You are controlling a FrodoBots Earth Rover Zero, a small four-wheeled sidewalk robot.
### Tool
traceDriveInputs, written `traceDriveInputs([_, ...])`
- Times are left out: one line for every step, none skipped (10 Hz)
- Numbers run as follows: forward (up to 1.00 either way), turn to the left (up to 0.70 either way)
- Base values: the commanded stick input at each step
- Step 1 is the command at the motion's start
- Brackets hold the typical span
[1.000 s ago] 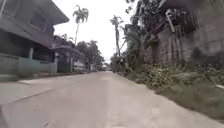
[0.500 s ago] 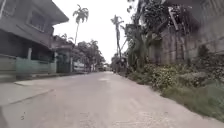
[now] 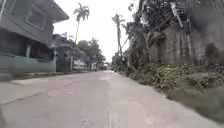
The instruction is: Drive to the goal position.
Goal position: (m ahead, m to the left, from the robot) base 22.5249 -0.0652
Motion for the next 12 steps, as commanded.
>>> traceDriveInputs([0.5, 0.01])
traceDriveInputs([0.5, 0.01])
traceDriveInputs([0.5, 0.01])
traceDriveInputs([0.5, 0.01])
traceDriveInputs([0.5, 0.01])
traceDriveInputs([0.5, 0.01])
traceDriveInputs([0.5, 0.01])
traceDriveInputs([0.5, 0.01])
traceDriveInputs([0.5, 0.01])
traceDriveInputs([0.5, 0.01])
traceDriveInputs([0.5, 0.01])
traceDriveInputs([0.5, 0.01])
